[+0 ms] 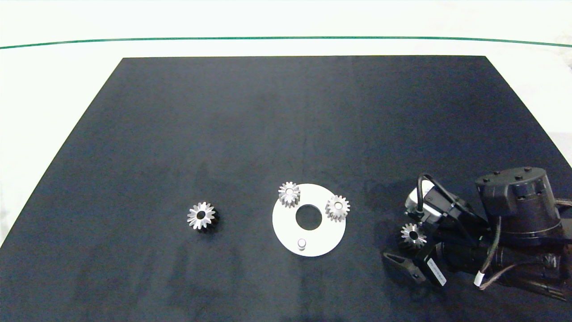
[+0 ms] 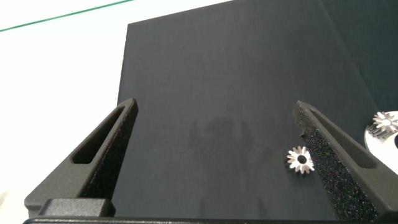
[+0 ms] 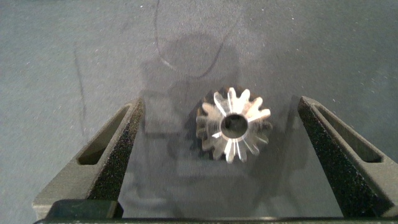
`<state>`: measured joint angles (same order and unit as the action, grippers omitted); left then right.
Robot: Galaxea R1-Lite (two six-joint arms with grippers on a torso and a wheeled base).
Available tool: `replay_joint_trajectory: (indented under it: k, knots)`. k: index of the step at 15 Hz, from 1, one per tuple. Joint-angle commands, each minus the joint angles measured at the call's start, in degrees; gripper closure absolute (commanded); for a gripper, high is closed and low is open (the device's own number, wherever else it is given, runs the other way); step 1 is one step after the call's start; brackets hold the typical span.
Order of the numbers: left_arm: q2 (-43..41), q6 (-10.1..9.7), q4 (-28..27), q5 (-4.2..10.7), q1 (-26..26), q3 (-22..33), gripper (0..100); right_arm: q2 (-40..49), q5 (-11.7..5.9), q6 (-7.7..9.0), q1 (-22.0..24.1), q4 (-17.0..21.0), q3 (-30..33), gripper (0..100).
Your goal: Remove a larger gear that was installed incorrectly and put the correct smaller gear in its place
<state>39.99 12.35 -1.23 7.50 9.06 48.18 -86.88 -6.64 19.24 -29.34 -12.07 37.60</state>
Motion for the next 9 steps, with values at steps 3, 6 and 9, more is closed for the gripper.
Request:
replay_joint_trajectory:
  k: [3, 6, 9]
  knots:
    - [0.27, 0.04, 0.00, 0.06, 0.00, -0.19, 0, -1.71, -0.30, -1.83, 0.51, -0.85, 0.55, 3]
    - [0.18, -0.04, 0.00, 0.06, 0.00, -0.36, 0, -1.54, -0.39, -3.15, 0.43, -0.68, 0.64, 9]
    - [0.18, -0.04, 0.00, 0.06, 0.00, -0.36, 0, -1.18, -0.48, -3.24, 0.51, -0.32, 0.55, 15]
